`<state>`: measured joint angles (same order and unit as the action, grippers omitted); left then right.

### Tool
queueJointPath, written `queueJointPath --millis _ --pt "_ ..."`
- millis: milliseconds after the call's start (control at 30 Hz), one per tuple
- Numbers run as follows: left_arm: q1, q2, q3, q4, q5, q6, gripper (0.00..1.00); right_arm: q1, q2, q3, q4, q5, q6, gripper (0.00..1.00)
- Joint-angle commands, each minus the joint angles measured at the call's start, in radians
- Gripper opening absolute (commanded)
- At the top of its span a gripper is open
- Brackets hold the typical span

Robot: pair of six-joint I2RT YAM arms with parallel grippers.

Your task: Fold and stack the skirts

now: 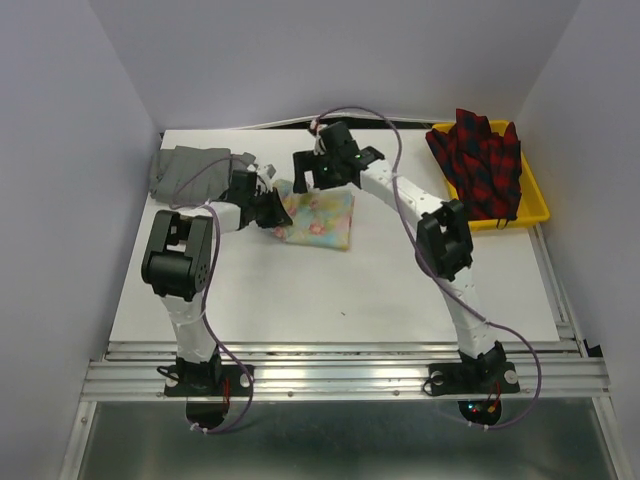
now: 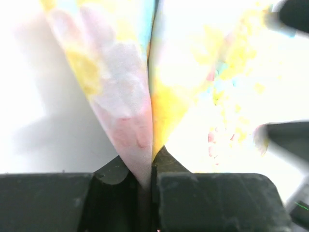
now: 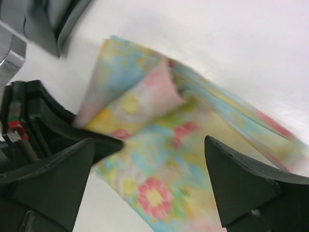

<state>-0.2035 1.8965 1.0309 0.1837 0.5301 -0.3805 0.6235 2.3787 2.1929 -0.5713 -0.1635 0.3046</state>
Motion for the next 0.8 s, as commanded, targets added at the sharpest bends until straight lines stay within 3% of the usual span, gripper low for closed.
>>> queueJointPath --millis 0,333,600,767 --pt "0.000 0.015 0.206 -0.273 -0.261 0.274 0.00 -0.099 -0.221 -0.023 0.076 0.079 -0.099 1.00" --pt "0.064 0.125 0.588 -0.484 -0.366 0.503 0.00 -0.179 -0.466 -0.407 0.096 0.139 -0.213 1.00" --pt "0.122 0.181 0.871 -0.636 -0.395 0.626 0.00 -0.179 -0.550 -0.545 0.119 0.159 -0.219 1.00" --pt "0.148 0.173 0.925 -0.685 -0.369 0.649 0.00 -0.179 -0.553 -0.565 0.117 0.160 -0.220 1.00"
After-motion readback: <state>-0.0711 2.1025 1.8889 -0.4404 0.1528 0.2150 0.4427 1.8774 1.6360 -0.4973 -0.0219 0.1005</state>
